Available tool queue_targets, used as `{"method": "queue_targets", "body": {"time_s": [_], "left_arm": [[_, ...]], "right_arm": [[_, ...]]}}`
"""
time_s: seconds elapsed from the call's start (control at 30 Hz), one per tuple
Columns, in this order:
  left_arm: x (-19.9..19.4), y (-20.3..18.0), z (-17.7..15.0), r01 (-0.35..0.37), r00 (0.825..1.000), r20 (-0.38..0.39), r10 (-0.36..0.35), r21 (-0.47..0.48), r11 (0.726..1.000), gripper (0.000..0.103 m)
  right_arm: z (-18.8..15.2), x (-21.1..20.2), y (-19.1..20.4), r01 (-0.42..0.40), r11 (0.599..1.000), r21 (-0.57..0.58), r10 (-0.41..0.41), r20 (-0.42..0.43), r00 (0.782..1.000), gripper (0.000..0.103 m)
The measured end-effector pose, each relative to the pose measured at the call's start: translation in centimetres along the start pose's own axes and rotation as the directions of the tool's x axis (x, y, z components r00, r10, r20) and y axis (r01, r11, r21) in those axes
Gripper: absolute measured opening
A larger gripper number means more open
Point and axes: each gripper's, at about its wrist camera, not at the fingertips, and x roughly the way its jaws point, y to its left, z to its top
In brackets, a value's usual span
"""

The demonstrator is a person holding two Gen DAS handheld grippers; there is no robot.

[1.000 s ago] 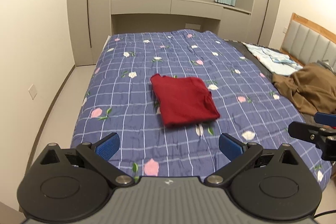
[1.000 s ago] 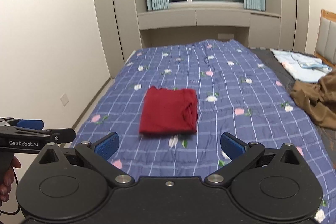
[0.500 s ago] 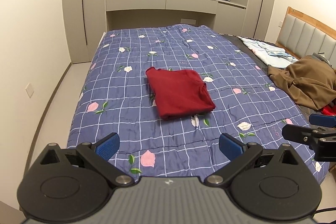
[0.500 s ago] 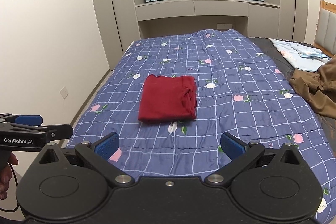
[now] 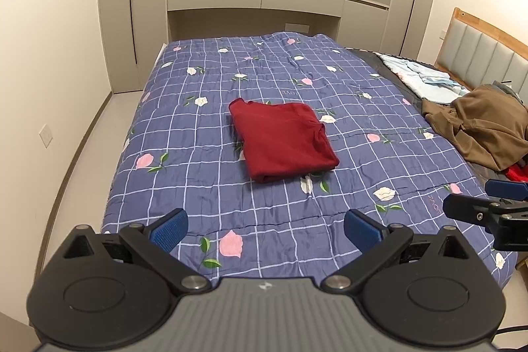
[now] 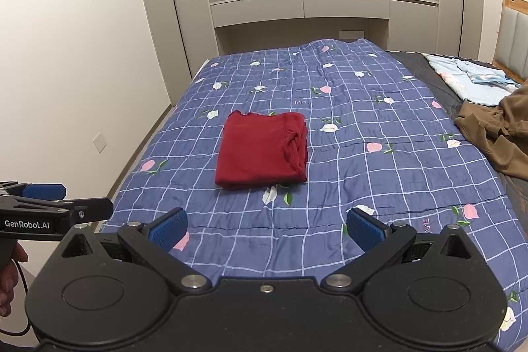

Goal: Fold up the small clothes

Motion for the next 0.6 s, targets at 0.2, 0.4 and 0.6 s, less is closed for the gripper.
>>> {"method": "queue_targets", "body": {"time_s": [0.2,0.4,0.6], "left_arm": [[0.10,0.08,0.10,0.001,1.000,0.001,-0.001,-0.002,1.000,0.102],[0.16,0.11,0.17,0.000,1.000,-0.002,0.000,-0.003,1.000,0.102],[0.28,0.08,0.23,0.000,1.000,-0.005,0.000,-0.001,1.000,0.102]], "right_arm": [[0.05,0.02,-0.05,0.001,1.000,0.000,-0.001,0.000,1.000,0.102],[0.10,0.12,-0.05,0.000,1.000,0.001,0.000,-0.004,1.000,0.102],[0.19,0.35,0.06,0.006,1.000,0.008,-0.006,-0.005,1.000,0.102]]}}
